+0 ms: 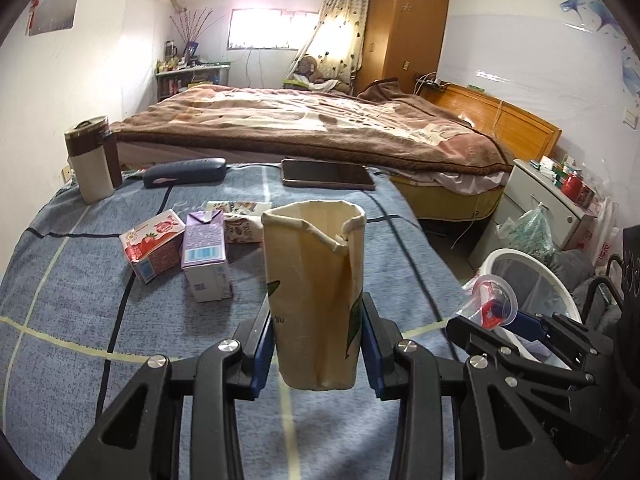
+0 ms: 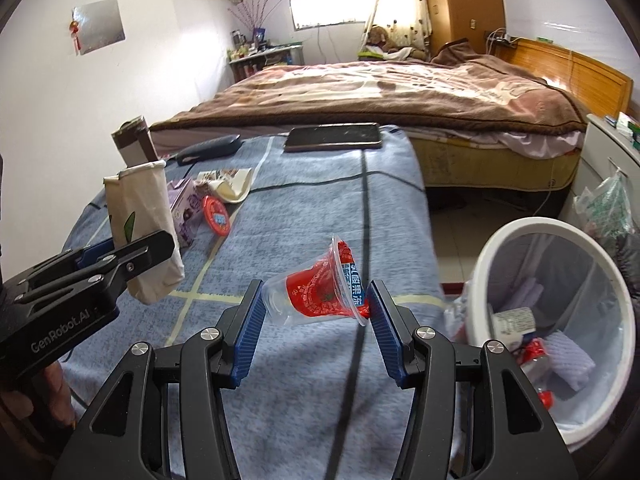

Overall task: Collect trash
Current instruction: 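Carry the red cup and paper bag over the bin with both grippers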

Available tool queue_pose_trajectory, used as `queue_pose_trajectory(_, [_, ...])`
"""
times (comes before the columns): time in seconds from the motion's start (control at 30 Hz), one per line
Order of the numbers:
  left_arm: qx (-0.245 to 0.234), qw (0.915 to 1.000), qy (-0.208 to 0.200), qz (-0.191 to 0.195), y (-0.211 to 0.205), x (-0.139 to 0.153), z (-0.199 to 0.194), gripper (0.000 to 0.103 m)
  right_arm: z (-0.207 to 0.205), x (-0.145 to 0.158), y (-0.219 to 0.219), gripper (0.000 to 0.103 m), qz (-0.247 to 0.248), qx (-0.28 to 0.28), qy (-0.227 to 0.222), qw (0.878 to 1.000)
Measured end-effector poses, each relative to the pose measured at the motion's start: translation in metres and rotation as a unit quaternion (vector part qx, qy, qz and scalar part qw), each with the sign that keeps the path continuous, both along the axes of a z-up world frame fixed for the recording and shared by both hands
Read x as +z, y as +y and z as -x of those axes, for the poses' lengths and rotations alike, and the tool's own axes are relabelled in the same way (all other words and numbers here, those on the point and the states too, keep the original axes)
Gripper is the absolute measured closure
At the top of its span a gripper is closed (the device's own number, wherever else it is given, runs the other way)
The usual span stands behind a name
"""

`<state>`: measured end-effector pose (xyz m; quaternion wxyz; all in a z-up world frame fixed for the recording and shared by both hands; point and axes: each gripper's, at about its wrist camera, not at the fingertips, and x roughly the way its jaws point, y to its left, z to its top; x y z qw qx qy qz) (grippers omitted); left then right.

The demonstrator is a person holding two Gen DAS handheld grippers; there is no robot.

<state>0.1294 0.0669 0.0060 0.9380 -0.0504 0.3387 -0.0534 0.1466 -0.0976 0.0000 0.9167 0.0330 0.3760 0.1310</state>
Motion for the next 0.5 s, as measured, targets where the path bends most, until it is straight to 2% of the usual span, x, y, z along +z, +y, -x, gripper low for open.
queue_pose_trajectory(0.5, [-0.066, 0.9974, -0.026, -0.012, -0.063, 0.020, 0.015, 0.063, 0.022, 0.016, -0.059, 0.049, 0.006, -0.063, -0.027, 0.998])
